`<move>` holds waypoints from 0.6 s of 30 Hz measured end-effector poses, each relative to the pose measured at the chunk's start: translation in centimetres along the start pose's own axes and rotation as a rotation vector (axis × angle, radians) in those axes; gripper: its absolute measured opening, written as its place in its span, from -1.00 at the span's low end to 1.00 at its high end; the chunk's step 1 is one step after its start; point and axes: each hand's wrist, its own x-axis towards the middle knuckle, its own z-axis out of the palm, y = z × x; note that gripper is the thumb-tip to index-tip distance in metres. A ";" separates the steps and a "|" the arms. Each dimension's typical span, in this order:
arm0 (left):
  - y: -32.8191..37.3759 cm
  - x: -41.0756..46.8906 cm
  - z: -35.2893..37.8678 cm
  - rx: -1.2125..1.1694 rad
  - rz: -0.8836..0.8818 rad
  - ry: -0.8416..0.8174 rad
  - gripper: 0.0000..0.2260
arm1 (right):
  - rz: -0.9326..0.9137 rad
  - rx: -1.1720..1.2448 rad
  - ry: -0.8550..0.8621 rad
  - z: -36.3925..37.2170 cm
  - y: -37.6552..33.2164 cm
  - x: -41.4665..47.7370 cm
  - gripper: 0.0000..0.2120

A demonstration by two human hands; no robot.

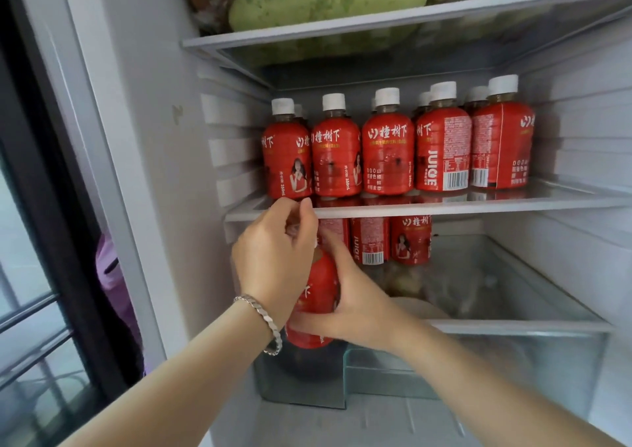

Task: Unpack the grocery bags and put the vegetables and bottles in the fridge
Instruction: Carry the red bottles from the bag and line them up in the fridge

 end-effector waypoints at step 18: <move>-4.7 0.3 -2.2 0.148 0.228 -0.216 -0.67 | 0.194 0.341 0.851 2.5 0.9 -0.1 -0.62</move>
